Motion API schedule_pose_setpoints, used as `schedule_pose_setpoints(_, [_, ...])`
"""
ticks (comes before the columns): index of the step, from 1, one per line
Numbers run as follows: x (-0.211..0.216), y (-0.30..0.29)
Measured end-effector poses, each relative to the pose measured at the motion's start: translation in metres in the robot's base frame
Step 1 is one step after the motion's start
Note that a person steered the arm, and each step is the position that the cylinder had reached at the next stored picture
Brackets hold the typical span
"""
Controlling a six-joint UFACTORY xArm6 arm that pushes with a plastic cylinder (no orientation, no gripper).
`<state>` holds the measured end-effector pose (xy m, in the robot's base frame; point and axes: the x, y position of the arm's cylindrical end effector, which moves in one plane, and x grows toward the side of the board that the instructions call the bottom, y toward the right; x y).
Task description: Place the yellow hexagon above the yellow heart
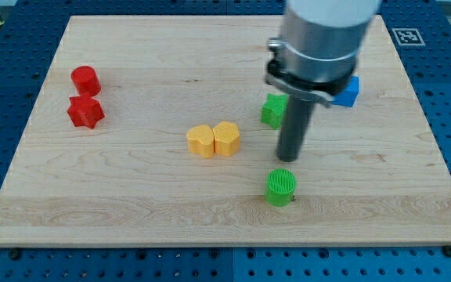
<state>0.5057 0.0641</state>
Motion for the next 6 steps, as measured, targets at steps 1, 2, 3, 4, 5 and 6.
schedule_pose_setpoints(1, [-0.011, -0.044])
schedule_pose_setpoints(2, [-0.031, -0.077])
schedule_pose_setpoints(3, [-0.066, -0.094])
schedule_pose_setpoints(4, [-0.1, -0.096])
schedule_pose_setpoints(5, [-0.128, -0.077])
schedule_pose_setpoints(6, [-0.131, -0.033])
